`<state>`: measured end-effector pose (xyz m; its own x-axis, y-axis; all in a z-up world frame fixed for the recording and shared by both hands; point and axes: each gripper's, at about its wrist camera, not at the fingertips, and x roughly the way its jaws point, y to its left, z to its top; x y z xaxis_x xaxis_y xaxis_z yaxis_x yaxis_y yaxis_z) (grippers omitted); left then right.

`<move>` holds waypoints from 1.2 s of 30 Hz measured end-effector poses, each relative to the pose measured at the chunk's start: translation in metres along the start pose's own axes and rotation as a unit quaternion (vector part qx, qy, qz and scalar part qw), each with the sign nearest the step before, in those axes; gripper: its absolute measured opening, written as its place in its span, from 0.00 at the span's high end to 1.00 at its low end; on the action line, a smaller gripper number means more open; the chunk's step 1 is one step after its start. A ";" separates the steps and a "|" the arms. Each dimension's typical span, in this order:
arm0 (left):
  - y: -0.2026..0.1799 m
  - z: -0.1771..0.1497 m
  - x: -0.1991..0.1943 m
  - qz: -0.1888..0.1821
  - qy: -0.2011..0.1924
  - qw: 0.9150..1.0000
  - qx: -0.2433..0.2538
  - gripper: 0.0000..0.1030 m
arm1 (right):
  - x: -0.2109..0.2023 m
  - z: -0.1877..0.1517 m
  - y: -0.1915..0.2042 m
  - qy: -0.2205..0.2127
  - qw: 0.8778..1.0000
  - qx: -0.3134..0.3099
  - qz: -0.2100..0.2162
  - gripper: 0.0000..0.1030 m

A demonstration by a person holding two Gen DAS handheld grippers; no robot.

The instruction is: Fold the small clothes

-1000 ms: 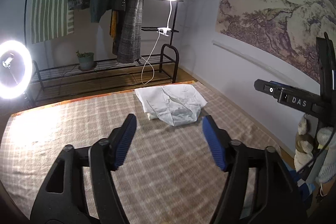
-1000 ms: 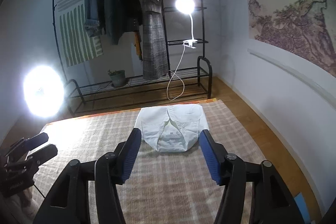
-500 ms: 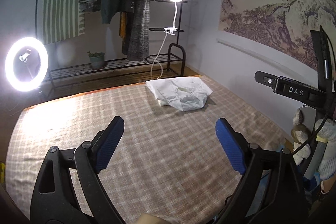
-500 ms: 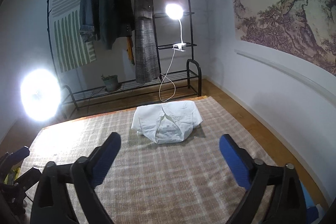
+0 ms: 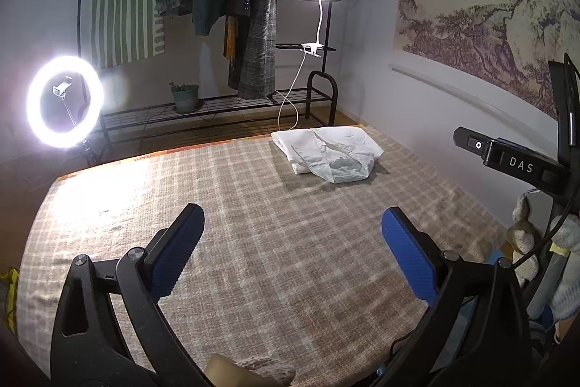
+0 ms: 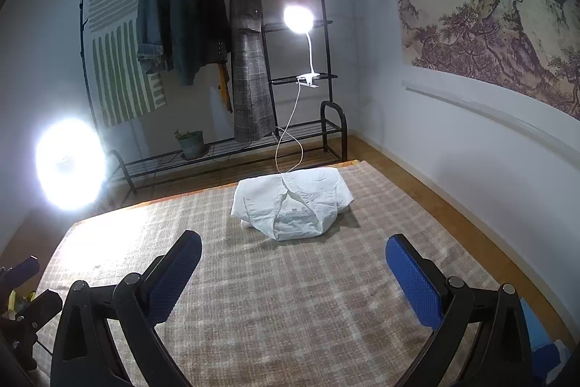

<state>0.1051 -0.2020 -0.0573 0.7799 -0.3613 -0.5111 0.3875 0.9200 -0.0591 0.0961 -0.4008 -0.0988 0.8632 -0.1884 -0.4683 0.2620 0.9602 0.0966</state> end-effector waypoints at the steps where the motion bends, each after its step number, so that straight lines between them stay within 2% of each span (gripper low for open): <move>1: 0.000 -0.001 0.000 0.001 -0.001 1.000 0.002 0.02 | 0.000 -0.001 0.000 0.000 1.000 -0.001 0.000 0.00; 36: -0.005 -0.005 -0.002 0.003 0.000 1.000 0.011 0.02 | 0.005 -0.004 0.008 0.007 1.000 -0.020 0.011 0.00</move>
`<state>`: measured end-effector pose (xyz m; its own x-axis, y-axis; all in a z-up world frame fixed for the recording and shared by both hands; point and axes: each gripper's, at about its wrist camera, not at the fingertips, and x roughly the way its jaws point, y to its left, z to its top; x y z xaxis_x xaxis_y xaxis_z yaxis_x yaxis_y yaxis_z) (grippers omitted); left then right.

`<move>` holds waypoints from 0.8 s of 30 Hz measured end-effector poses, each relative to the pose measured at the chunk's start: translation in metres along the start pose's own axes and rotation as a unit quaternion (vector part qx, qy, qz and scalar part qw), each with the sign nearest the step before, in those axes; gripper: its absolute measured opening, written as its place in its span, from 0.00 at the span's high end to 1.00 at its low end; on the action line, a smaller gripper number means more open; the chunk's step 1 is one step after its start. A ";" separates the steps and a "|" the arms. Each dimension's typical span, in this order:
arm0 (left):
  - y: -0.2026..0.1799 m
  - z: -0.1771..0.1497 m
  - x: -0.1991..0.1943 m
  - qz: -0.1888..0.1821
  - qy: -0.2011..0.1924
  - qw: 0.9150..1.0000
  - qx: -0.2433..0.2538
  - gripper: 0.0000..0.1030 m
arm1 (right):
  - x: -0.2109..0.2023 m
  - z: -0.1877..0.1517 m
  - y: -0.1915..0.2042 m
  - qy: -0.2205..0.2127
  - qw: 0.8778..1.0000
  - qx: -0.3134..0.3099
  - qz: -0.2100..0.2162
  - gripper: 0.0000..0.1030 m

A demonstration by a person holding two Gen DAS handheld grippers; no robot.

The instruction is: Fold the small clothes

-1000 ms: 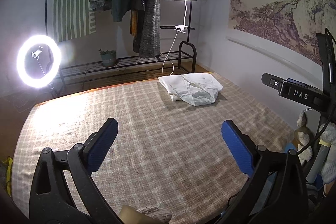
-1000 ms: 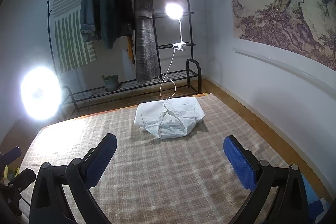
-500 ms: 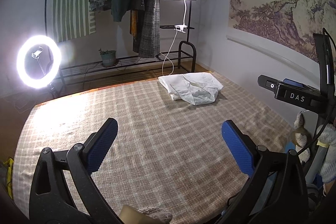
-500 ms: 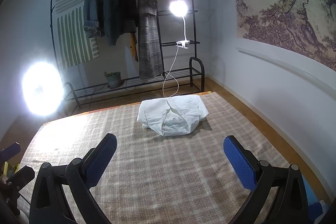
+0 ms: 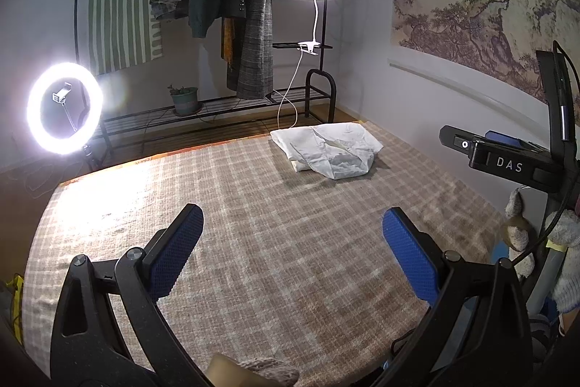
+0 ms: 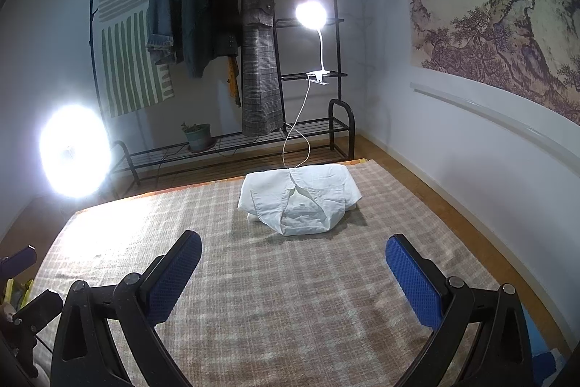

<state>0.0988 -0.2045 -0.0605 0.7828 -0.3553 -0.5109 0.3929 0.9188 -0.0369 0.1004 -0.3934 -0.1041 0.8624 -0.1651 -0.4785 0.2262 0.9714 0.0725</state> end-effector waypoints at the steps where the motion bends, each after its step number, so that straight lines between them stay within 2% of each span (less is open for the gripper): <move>1: 0.000 0.000 0.000 0.000 0.000 1.000 0.000 0.02 | 0.000 0.000 0.000 0.000 1.000 0.000 0.000 0.00; 24: -0.002 -0.004 -0.001 0.001 -0.006 1.000 0.006 0.02 | 0.004 -0.004 -0.002 0.005 1.000 -0.004 0.001 0.00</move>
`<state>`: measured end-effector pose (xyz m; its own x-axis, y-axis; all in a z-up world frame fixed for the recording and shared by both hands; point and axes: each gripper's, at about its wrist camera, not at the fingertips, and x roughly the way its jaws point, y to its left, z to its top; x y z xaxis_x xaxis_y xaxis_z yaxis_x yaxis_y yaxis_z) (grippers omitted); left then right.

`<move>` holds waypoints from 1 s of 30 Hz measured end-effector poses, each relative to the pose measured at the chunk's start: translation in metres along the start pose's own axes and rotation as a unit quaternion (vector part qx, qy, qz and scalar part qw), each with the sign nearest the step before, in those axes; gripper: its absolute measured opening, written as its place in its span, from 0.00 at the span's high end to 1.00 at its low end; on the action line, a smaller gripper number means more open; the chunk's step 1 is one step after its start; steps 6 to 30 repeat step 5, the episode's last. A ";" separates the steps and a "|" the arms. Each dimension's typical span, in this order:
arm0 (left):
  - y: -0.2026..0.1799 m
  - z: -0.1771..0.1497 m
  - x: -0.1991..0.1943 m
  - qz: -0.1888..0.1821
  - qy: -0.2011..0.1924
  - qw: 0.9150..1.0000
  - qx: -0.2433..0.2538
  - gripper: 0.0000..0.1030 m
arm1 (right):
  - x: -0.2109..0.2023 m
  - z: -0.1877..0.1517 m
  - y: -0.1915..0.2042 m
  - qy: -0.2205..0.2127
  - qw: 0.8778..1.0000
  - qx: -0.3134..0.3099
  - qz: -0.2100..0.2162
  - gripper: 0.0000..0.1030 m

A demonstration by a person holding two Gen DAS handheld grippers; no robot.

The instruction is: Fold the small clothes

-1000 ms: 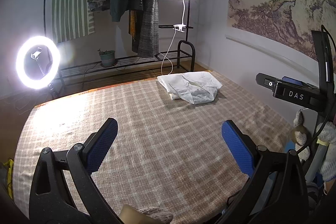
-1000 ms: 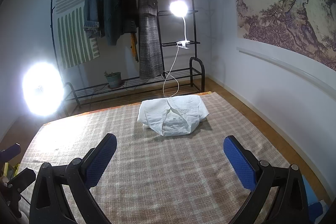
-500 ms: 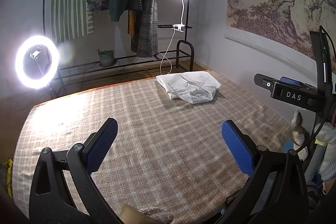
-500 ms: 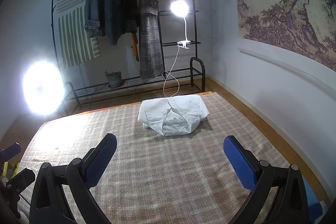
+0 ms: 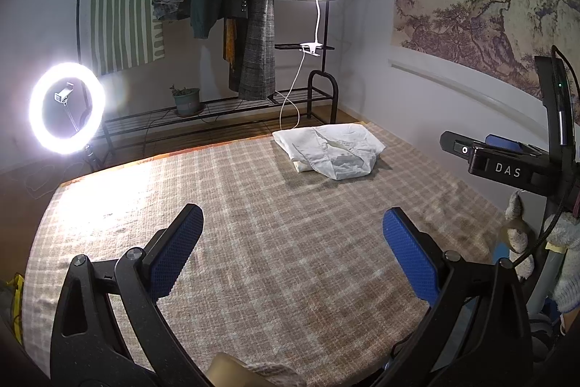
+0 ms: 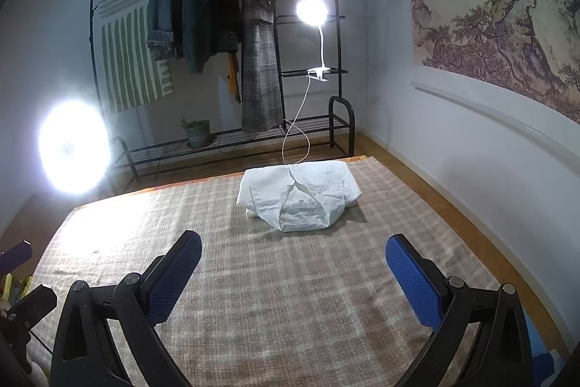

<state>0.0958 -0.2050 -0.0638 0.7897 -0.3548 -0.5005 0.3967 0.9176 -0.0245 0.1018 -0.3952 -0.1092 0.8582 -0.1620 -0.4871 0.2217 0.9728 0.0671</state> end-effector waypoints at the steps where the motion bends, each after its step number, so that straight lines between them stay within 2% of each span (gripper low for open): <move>1: 0.000 0.001 0.000 0.002 -0.002 1.000 0.003 0.02 | 0.001 0.000 0.000 0.000 1.000 -0.001 0.000 0.00; 30: 0.000 0.000 -0.002 0.001 -0.007 1.000 0.006 0.02 | 0.000 0.000 0.000 0.000 1.000 -0.001 0.000 0.00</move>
